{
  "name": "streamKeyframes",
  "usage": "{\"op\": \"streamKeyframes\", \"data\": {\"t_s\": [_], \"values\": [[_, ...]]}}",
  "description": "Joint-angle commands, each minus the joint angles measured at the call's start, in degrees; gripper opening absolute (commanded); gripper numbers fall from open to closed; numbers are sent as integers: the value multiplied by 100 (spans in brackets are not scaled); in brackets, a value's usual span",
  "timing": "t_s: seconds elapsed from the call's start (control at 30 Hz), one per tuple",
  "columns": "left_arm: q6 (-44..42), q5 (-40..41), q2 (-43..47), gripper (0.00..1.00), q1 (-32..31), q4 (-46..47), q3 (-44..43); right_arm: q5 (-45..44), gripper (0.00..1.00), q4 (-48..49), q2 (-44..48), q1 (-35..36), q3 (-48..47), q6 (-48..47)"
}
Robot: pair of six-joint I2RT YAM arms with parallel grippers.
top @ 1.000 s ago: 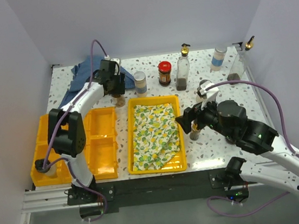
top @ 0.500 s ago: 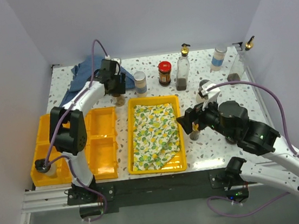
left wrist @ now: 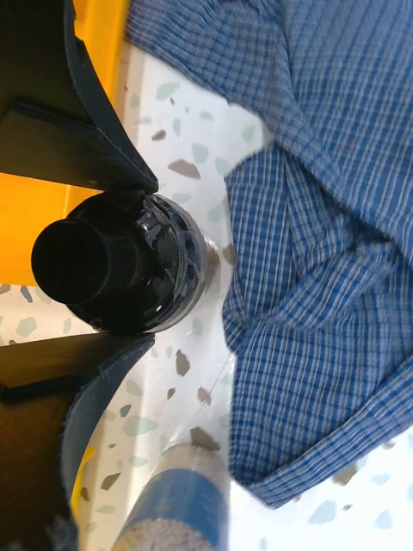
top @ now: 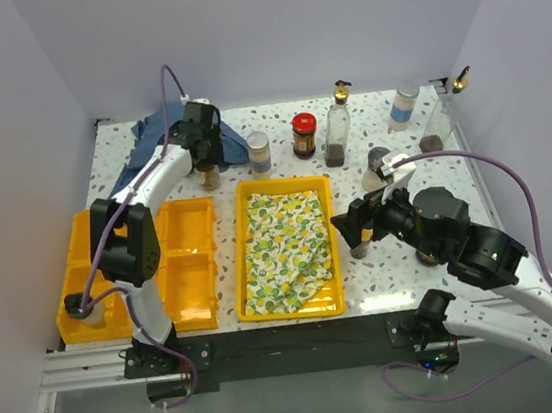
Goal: Organize the condiment bottles
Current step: Pick up the bottle from the center of the board, then place the bottle in the storage box.
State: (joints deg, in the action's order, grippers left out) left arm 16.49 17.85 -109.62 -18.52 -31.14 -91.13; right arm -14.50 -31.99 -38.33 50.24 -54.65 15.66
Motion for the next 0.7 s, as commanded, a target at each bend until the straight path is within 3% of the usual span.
{"op": "streamKeyframes", "data": {"t_s": [0.0,0.17,0.27,0.67], "values": [[741,1282,749,0,68,-50,-309,-132,99,-53,-8,4,-335,60],[2020,1265,1144,0,612,-840,-423,-106,99,-97,-52,4,-353,86],[2847,1388,1443,0,1270,-1533,-283,-105,99,-80,-43,4,-309,112],[5327,2785,2691,0,2510,-3697,648,-88,99,-132,-219,4,-274,139]]}}
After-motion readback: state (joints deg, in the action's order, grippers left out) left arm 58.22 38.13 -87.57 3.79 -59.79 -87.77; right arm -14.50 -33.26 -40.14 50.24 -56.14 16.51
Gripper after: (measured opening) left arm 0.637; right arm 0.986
